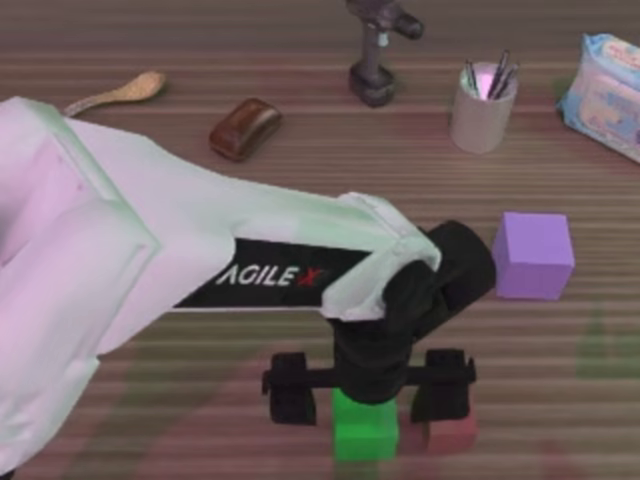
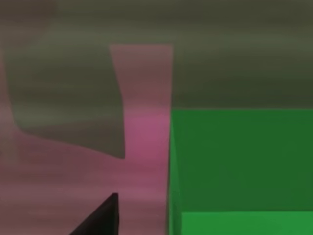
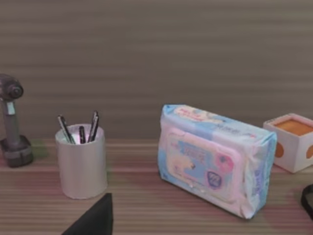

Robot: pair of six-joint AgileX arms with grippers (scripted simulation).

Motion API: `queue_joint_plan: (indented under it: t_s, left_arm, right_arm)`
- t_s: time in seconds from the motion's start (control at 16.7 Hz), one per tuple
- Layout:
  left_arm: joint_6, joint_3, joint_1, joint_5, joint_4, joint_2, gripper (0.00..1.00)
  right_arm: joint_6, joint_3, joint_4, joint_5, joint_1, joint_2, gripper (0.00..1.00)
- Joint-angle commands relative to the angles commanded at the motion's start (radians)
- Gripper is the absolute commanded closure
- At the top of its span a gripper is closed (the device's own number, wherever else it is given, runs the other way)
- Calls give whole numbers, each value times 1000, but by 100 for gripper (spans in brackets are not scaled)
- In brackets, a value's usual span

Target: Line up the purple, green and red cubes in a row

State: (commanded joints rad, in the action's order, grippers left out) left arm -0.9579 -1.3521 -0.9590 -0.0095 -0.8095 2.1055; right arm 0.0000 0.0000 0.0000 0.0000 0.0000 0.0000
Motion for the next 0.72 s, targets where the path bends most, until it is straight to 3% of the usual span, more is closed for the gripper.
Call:
queue_joint_plan:
  t_s: [0.72]
  left_arm:
    - [-5,-142,17,-1,-246,-104,0]
  right_arm:
    - [0,0,0,0,0,0,0]
